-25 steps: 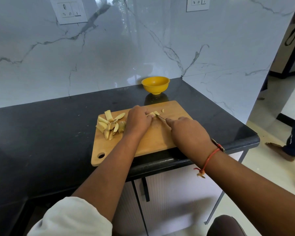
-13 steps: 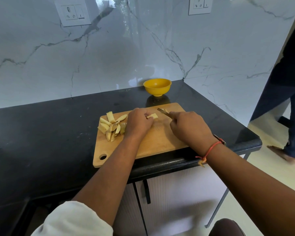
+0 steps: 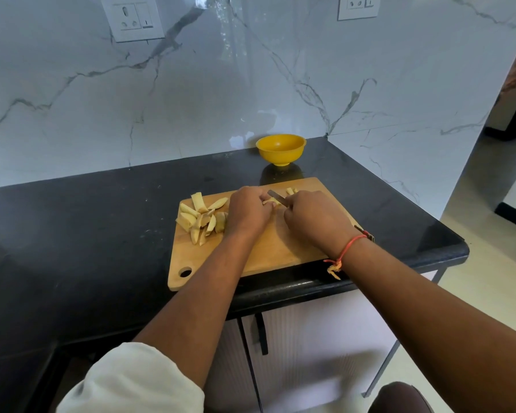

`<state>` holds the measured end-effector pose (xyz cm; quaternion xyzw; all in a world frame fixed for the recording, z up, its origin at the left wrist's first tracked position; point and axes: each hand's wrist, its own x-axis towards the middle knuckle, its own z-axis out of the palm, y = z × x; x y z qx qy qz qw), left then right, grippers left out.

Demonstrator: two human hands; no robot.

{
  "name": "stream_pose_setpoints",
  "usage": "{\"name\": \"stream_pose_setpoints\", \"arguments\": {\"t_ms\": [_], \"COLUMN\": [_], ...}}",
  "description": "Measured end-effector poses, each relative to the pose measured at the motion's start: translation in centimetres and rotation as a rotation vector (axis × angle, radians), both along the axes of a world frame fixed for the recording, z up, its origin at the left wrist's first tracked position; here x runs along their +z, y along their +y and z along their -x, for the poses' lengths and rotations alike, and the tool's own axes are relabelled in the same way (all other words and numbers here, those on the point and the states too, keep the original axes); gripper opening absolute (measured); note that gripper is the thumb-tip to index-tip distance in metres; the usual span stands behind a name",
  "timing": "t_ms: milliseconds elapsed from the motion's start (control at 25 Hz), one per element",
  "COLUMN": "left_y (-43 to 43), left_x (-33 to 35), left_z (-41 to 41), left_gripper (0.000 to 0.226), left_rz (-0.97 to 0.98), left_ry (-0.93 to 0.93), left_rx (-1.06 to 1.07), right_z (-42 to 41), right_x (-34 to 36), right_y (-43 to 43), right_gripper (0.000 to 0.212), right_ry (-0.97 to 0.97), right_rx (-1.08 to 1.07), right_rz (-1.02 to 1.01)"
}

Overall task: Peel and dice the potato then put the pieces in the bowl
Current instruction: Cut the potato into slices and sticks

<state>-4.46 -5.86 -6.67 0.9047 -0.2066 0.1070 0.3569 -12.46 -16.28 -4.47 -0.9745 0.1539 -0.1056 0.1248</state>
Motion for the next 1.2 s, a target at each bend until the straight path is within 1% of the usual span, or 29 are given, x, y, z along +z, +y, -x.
{"name": "stream_pose_setpoints", "arguments": {"t_ms": [240,400,480,600,760,880,1040,1200], "left_y": [-0.3,-0.2,-0.1,0.1,0.3,0.3,0.3,0.5], "left_x": [0.0,-0.1,-0.1,0.0,0.2,0.2,0.2,0.2], "left_z": [0.0,0.0,0.0,0.2,0.4,0.4,0.2,0.2], "left_gripper": [0.016,0.018,0.017,0.018,0.020,0.020,0.017,0.010], "left_rz": [-0.052,-0.047,-0.043,-0.040,-0.037,-0.028,0.017,0.022], "left_ry": [-0.017,-0.036,-0.025,-0.030,-0.025,-0.005,0.006,0.014], "left_rx": [0.022,0.013,0.003,-0.007,-0.006,-0.003,0.001,-0.020], "right_z": [1.6,4.1,5.0,4.9,4.0,3.7,2.9,1.2], "right_x": [-0.8,-0.5,-0.3,-0.2,0.0,0.0,0.1,0.2], "right_y": [0.0,-0.2,-0.1,-0.7,-2.3,-2.7,-1.7,-0.5], "right_gripper": [0.034,0.046,0.053,0.055,0.053,0.047,0.042,0.039], "right_ry": [0.076,0.136,0.120,0.072,0.070,0.002,-0.120,-0.102], "right_rx": [0.024,0.069,0.093,0.081,-0.002,-0.046,0.006,0.054], "right_rz": [0.075,0.113,0.163,0.209,0.195,0.125,0.019,0.022]}}
